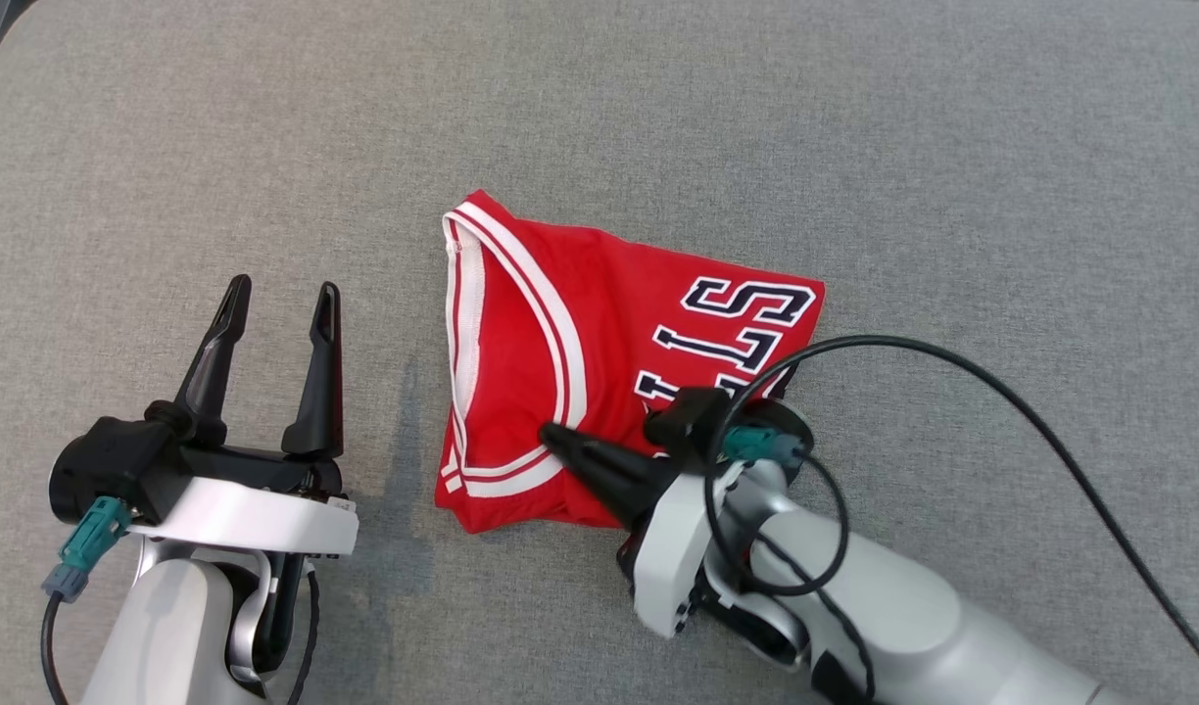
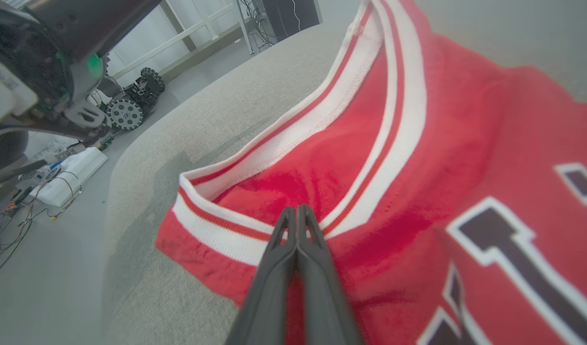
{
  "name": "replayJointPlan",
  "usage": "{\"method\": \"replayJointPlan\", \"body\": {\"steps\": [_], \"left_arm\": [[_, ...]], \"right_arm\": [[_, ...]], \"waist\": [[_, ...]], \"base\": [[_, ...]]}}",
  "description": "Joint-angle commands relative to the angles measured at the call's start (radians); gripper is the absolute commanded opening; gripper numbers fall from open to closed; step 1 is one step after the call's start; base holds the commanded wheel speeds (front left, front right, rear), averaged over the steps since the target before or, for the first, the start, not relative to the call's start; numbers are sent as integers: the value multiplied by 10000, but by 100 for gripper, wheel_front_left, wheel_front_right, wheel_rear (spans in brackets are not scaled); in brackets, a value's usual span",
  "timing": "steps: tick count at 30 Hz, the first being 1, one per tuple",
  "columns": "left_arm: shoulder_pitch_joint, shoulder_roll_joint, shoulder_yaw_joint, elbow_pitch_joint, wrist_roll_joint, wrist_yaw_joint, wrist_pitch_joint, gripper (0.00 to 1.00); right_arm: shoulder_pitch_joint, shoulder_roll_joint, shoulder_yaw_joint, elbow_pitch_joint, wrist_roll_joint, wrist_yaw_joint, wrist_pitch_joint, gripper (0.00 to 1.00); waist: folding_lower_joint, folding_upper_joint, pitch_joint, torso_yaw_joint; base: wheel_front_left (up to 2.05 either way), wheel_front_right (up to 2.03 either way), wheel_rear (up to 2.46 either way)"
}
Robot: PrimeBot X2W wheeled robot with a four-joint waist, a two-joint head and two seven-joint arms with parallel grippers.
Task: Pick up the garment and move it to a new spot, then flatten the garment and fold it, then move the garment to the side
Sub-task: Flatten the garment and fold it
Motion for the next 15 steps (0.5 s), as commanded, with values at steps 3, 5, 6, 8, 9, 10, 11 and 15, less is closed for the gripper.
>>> {"method": "replayJointPlan", "body": {"steps": [3,5,6,8,9,10,11,15], "left_arm": [[-40,44,76,15,-45,5,-51,100],[69,72,114,1,-36,37,-57,100],[120,93,129,-8,-34,60,-57,100],[191,124,147,-29,-31,81,-60,100],[209,139,149,-42,-29,79,-61,100],[205,153,156,-54,-28,90,-62,100],[191,171,154,-66,-27,104,-60,100],[278,237,184,-142,-41,162,-52,100]], "right_arm": [[-139,-281,-495,72,43,24,-478,0],[-38,-425,-899,-66,-56,24,-673,0],[47,-526,-1103,-149,-122,24,-717,0],[247,-760,-1614,-281,-284,24,-759,0],[330,-877,-1900,-372,-397,24,-780,0],[425,-1002,-2215,-469,-531,24,-780,0],[562,-1118,-2540,-595,-648,24,-779,0],[1275,-1511,-4089,-1220,-1246,23,-782,0]], "waist": [[0,-1,-102,-74],[0,-1,-184,-155],[0,-1,-220,-203],[0,-1,-292,-280],[0,-1,-328,-326],[0,-1,-364,-364],[0,-1,-395,-392],[0,-1,-502,-508]], "base": [[0,0,0],[0,0,0],[0,0,0],[0,0,0],[0,0,0],[0,0,0],[0,0,0],[0,0,0]]}}
